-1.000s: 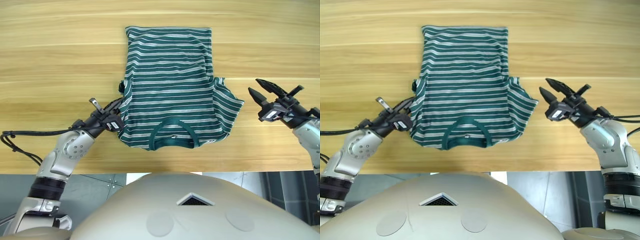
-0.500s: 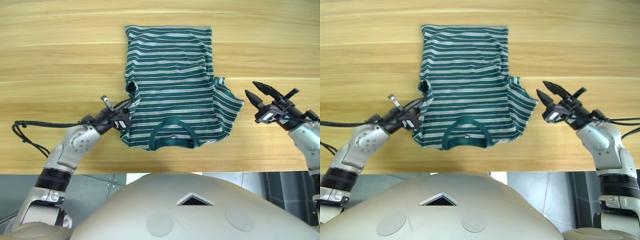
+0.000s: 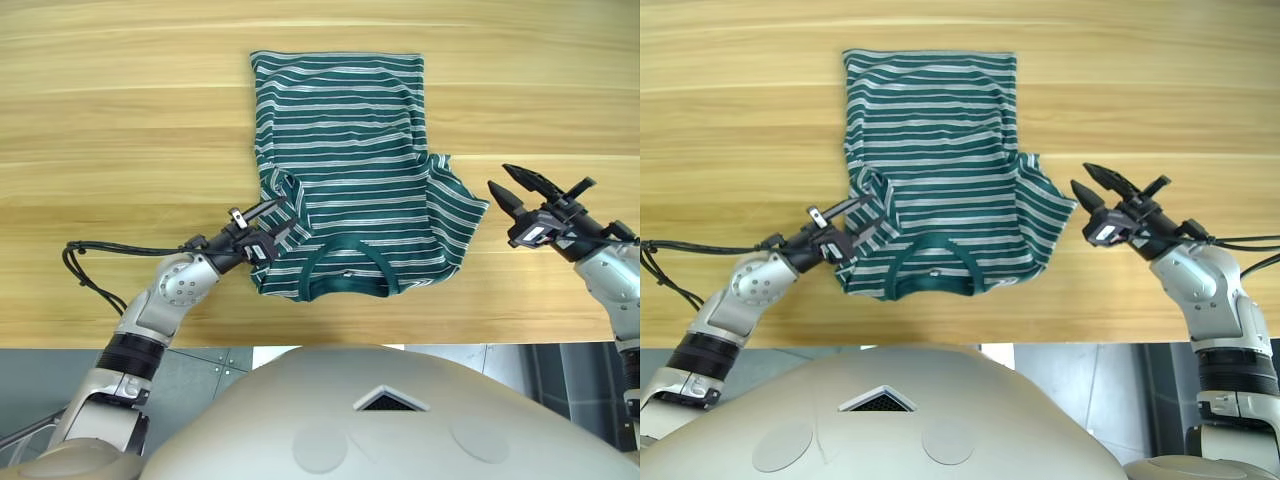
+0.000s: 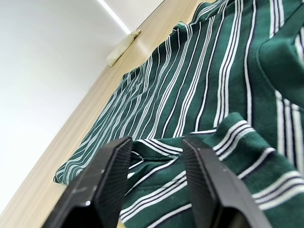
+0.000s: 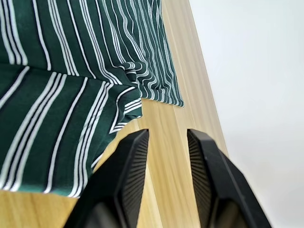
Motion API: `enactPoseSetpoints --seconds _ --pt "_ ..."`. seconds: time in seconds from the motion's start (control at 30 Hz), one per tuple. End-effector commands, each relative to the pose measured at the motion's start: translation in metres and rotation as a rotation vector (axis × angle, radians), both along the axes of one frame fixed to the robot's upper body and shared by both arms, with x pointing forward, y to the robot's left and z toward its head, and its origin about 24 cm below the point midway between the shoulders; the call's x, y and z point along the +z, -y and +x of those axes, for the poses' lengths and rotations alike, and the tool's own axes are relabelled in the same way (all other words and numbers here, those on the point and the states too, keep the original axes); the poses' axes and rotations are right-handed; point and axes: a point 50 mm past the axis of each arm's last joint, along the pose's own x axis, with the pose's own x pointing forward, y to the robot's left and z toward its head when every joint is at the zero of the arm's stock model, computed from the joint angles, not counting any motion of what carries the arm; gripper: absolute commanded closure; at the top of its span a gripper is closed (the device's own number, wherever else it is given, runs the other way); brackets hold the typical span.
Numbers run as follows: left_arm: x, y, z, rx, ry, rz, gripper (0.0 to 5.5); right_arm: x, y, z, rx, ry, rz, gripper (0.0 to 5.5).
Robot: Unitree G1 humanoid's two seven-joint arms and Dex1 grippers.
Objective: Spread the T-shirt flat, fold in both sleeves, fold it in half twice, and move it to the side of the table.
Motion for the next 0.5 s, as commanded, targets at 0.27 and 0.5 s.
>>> enactPoseSetpoints --seconds 0.27,0.5 --pt "0.026 0.002 0.023 0.008 0.153 -0.112 3.24 -0.011 0.043 -0.054 -0.168 -0.175 -0.298 4.03" --pt "0.051 0.012 0.024 -0.015 0.216 -0.261 3.24 -0.055 0.012 -0.075 -0.095 -0.304 -0.260 4.03"
